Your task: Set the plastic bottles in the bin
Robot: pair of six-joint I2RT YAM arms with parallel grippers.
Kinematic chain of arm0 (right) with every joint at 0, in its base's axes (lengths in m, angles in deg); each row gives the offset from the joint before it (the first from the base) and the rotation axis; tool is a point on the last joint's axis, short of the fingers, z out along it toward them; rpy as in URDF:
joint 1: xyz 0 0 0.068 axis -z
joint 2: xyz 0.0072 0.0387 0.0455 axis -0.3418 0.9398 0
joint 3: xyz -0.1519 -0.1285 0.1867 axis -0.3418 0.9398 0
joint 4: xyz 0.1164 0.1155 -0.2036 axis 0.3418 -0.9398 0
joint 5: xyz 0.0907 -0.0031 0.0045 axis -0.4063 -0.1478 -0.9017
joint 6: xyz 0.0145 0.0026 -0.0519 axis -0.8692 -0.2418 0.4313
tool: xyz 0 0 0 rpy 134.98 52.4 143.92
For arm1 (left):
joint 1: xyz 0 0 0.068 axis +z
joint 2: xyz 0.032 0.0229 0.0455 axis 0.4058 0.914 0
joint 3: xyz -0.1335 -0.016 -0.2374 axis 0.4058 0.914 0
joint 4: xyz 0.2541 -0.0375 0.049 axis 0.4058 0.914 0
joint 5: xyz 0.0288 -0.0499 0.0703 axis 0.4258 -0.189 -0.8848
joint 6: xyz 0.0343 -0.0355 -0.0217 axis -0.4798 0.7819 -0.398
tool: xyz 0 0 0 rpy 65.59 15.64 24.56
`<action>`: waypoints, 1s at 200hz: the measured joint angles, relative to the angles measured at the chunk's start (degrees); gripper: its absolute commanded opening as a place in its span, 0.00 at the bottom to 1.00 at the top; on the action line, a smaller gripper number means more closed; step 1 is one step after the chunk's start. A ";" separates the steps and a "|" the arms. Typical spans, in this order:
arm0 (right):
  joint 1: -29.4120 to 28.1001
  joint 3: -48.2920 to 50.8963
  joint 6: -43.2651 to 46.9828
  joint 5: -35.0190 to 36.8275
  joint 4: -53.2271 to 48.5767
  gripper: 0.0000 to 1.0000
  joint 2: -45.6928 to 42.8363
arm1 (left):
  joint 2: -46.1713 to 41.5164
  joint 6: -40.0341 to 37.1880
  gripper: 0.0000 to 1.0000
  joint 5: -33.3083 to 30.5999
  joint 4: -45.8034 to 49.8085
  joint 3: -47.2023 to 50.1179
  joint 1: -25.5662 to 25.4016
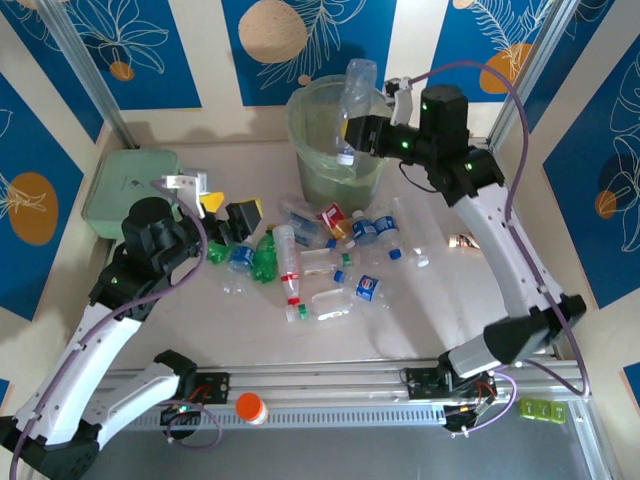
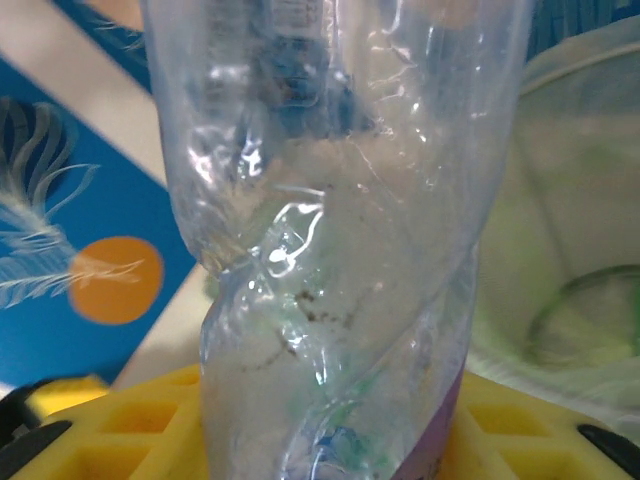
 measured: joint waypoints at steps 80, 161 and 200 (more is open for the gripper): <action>2.01 -34.34 6.08 10.58 -13.16 0.46 30.84 | -2.91 -5.53 0.97 -10.29 8.04 2.82 -0.02; 0.09 -45.86 7.41 14.49 -23.54 0.50 45.38 | -3.98 -5.51 0.96 -11.50 7.58 7.43 -0.57; -0.15 -43.50 8.07 15.02 -23.98 0.63 45.62 | -4.28 -5.49 0.96 -13.07 6.82 7.89 -0.81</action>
